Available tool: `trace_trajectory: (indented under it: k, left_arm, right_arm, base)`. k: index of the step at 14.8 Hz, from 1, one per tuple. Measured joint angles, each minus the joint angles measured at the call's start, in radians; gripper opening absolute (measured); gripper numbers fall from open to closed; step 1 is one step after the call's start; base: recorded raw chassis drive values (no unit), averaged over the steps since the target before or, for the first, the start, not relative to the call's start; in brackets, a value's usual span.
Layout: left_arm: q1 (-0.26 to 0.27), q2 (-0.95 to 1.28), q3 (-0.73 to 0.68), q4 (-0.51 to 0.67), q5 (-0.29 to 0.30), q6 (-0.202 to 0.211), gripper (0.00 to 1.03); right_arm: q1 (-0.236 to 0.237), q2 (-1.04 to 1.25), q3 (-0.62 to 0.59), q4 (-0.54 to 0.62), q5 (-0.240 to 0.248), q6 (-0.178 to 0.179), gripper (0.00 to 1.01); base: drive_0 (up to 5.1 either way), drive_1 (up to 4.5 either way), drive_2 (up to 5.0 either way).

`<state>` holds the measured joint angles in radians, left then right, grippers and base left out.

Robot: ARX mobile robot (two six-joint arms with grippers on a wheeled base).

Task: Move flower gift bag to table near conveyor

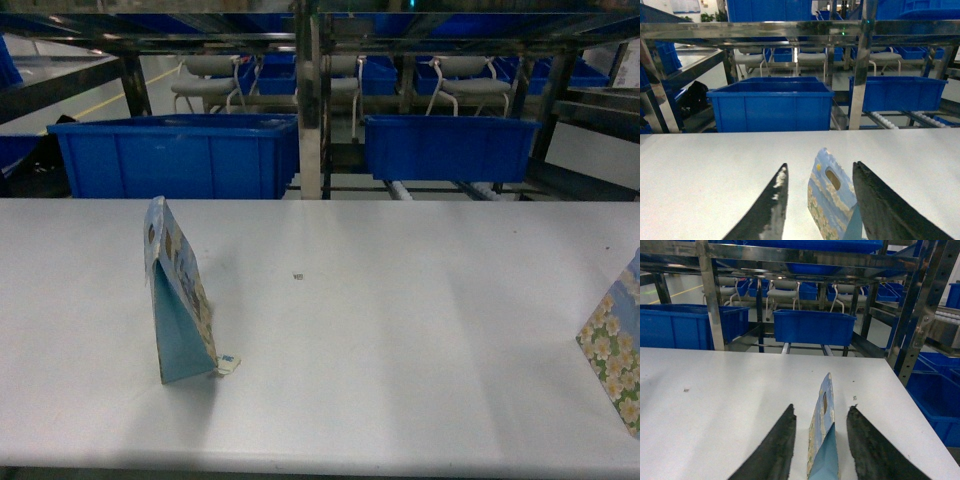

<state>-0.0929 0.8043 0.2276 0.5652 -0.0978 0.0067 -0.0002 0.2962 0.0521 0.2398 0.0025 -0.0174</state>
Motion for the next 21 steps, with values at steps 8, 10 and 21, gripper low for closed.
trace_trajectory:
  k: [8,10,21]
  left_arm:
    - [0.095,-0.156,-0.108,-0.042,0.095,-0.006,0.02]
    - [0.09,-0.219,-0.139,-0.076,0.098,-0.006,0.02]
    - [0.091,-0.529,-0.213,-0.29,0.097,-0.006,0.02]
  right_arm:
    - [0.0,-0.083,-0.039,-0.031,-0.004,0.003,0.02]
    - [0.0,-0.118,-0.039,-0.061,-0.003,0.003,0.02]
    - [0.0,-0.292,-0.037,-0.244,-0.003,0.003,0.02]
  base:
    - [0.0,0.0,0.0]
    - [0.0,0.0,0.0]
    - [0.0,0.0,0.0]
